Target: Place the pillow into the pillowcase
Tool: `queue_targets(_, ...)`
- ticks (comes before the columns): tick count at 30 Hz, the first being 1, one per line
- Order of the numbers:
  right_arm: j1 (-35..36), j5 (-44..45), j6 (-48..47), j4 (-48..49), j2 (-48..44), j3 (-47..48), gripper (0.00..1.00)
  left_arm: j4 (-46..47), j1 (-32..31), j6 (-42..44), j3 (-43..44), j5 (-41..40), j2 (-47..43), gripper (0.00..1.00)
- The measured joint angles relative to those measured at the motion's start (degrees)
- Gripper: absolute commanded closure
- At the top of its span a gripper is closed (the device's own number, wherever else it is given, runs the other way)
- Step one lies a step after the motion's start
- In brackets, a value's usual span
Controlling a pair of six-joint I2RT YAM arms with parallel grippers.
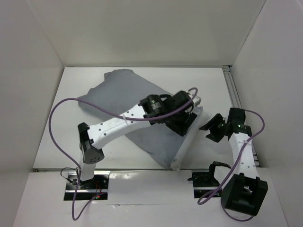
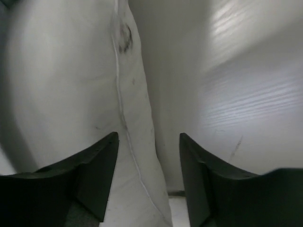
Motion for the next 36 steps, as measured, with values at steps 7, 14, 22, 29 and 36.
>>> queue_targets(7, 8.0, -11.3, 5.2, 14.8, -2.1, -14.8, 0.78, -3.1, -2.3, -2.8, -2.6, -11.1, 2.6, 0.31)
queue_targets(14, 30.1, -7.3, 12.0, 29.9, 9.7, -7.1, 0.77, -5.3, -1.4, -3.4, -3.0, -17.7, 2.0, 0.18)
queue_targets(22, 25.9, -5.5, 11.8, 35.3, 12.0, 0.4, 0.45, -11.8, -1.4, -8.9, -2.4, -26.4, 2.0, 0.19)
queue_targets(29, 20.0, -8.4, 11.1, 34.3, 7.1, -7.8, 0.45, -15.4, -0.7, -13.6, -2.8, -34.3, 3.7, 0.23)
queue_targets(36, 20.0, -9.9, 11.1, 33.4, 5.4, -10.3, 0.45, -14.9, 3.6, -14.9, -6.2, -37.2, 7.4, 0.34)
